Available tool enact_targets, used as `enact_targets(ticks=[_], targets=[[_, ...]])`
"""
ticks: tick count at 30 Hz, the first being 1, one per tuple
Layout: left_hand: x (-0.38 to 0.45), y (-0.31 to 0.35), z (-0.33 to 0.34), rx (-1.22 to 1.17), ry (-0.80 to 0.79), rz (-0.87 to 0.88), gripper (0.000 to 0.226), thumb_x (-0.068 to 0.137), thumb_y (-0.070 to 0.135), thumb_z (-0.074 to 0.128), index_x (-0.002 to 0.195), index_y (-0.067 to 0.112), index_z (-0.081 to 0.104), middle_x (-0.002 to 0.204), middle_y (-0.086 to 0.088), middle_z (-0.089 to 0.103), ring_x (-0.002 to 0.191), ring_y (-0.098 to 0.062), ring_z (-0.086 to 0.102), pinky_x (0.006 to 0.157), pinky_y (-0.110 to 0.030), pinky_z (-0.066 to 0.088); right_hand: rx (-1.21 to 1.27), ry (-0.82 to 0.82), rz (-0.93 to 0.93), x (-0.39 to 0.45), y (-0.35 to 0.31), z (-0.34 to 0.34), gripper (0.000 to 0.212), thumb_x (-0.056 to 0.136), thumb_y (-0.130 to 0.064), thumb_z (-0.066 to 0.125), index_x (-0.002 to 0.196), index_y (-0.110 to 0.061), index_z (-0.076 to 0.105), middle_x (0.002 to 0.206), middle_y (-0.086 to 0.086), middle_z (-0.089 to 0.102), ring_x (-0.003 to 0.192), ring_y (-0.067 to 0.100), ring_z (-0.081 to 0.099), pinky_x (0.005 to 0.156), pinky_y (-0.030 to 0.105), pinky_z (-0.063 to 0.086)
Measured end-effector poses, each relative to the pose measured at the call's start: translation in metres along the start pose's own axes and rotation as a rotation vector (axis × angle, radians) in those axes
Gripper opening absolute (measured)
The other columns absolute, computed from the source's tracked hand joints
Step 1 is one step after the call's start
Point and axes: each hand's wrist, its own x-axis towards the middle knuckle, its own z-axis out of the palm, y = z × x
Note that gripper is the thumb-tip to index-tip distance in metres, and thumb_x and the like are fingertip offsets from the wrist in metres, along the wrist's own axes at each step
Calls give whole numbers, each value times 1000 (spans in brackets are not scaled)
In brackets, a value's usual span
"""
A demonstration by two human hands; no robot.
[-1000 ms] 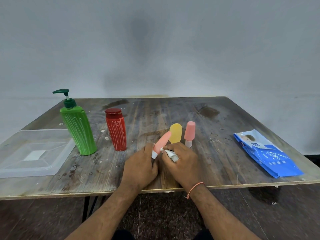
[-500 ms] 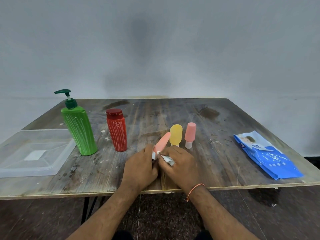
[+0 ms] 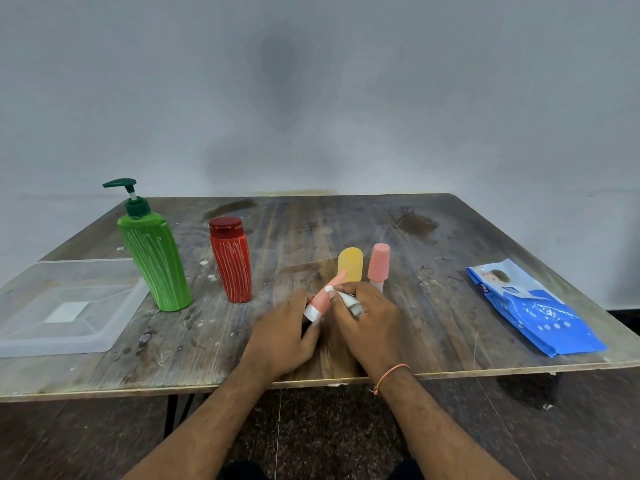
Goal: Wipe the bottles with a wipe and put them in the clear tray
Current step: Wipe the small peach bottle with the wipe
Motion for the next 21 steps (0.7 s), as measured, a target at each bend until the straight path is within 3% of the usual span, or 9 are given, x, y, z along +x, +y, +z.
enact_targets(ticks=[7,14,21], targets=[[7,-4,0,-101,-95,-26,23,104,49,52,121,33,52,95,16,62,81,-4,58,68,-29,46,3,-82,88,1,-2,-4,6,92,-32,82,96,-33,77,94,-23,72,91,-3,67,74,7,46],[10,-8,-1,-153,-164,-90,28,108,48,44,129,30,51,101,12,64,88,-7,59,80,-40,52,-30,-49,156,2,0,-2,6,92,-34,81,95,-31,77,94,-21,74,89,1,66,72,16,51],[9,-6,-3,-160,-185,-86,32,109,50,37,133,31,49,110,11,65,96,-7,60,88,-43,53,-29,-88,56,0,-5,-5,7,90,-28,83,96,-29,80,96,-19,75,95,-3,65,75,9,49]])
